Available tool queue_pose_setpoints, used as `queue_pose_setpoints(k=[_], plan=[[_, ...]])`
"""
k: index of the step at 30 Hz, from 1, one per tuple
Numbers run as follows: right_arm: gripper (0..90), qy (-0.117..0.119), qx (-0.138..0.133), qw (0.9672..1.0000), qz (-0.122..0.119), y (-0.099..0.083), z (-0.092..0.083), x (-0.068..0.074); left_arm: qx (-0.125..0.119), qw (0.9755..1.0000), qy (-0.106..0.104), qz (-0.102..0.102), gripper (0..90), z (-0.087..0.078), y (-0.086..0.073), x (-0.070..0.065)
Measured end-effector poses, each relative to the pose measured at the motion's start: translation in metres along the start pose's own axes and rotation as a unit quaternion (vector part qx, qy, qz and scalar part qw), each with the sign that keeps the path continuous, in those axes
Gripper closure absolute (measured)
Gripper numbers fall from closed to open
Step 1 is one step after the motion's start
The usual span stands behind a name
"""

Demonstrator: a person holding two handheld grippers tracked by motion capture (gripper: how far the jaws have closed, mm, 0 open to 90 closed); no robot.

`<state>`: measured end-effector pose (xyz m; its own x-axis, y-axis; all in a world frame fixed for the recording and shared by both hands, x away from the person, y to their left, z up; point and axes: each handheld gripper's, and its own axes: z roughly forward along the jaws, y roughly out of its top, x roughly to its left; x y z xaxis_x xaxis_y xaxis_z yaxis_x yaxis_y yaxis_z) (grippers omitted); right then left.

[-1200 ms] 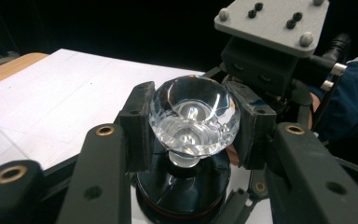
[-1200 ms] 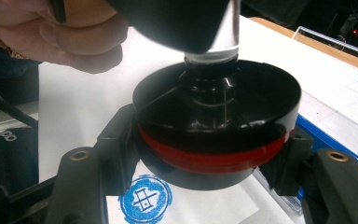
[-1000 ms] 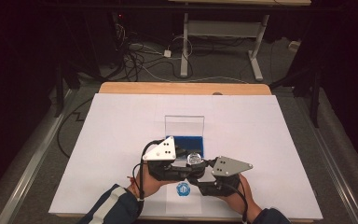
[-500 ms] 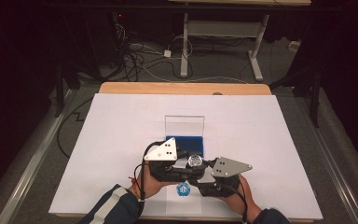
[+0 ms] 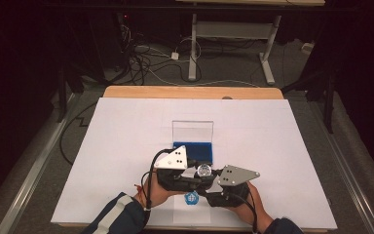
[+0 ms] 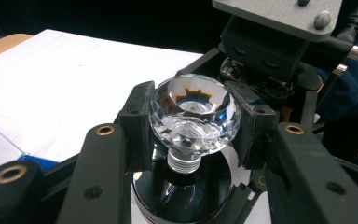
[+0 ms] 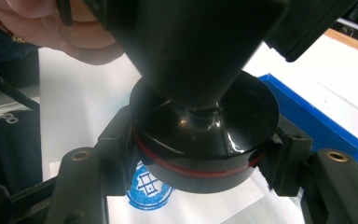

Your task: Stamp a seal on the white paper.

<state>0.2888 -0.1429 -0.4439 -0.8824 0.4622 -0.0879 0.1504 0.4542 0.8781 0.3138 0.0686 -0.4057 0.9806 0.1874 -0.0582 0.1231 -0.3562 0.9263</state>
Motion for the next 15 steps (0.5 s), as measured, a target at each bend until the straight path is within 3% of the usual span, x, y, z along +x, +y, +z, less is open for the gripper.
queue_pose_setpoints(k=[4,15], plan=[[38.9,0.005,0.001,1.0000,0.005,-0.0003,0.0007,-0.0010,-0.006,1.0000,0.000,-0.001,54.1,0.0007,-0.0015,0.0001],[38.9,0.017,0.001,0.9998,0.012,-0.0002,-0.0001,0.0005,0.011,0.9996,0.003,0.027,54.1,0.0032,0.0018,-0.0069]])
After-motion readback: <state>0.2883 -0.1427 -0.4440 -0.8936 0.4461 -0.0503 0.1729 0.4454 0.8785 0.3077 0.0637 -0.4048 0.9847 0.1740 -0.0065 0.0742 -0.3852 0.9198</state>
